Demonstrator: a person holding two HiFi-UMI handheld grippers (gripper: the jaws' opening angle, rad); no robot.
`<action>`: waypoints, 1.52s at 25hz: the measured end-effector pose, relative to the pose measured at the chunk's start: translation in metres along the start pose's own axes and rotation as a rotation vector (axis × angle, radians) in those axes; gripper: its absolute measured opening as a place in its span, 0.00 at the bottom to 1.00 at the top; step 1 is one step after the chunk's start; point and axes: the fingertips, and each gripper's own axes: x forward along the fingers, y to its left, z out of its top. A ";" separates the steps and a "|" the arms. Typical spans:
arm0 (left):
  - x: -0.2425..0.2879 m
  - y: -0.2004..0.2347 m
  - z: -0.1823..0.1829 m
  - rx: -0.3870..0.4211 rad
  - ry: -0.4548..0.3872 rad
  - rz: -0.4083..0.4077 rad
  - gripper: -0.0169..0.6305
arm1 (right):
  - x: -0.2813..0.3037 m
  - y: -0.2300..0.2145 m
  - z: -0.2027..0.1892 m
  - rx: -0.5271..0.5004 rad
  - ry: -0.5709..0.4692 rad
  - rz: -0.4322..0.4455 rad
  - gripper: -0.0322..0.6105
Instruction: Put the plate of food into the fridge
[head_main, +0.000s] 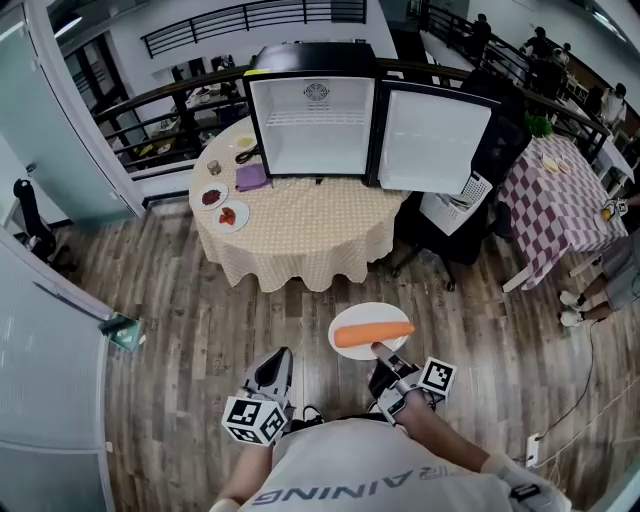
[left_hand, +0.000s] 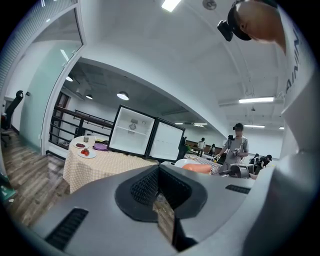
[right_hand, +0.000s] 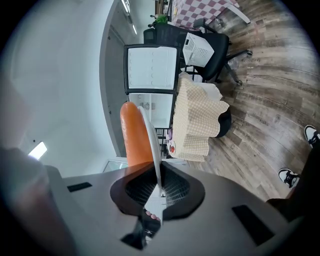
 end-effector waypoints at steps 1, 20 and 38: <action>-0.003 0.005 0.000 -0.005 -0.001 0.001 0.04 | 0.004 0.000 -0.005 -0.001 -0.001 0.000 0.11; 0.003 0.079 0.010 -0.037 -0.010 -0.026 0.04 | 0.071 -0.001 -0.027 0.002 -0.025 -0.009 0.11; 0.173 0.101 0.069 0.003 -0.015 0.064 0.04 | 0.179 0.021 0.128 0.008 0.066 0.012 0.11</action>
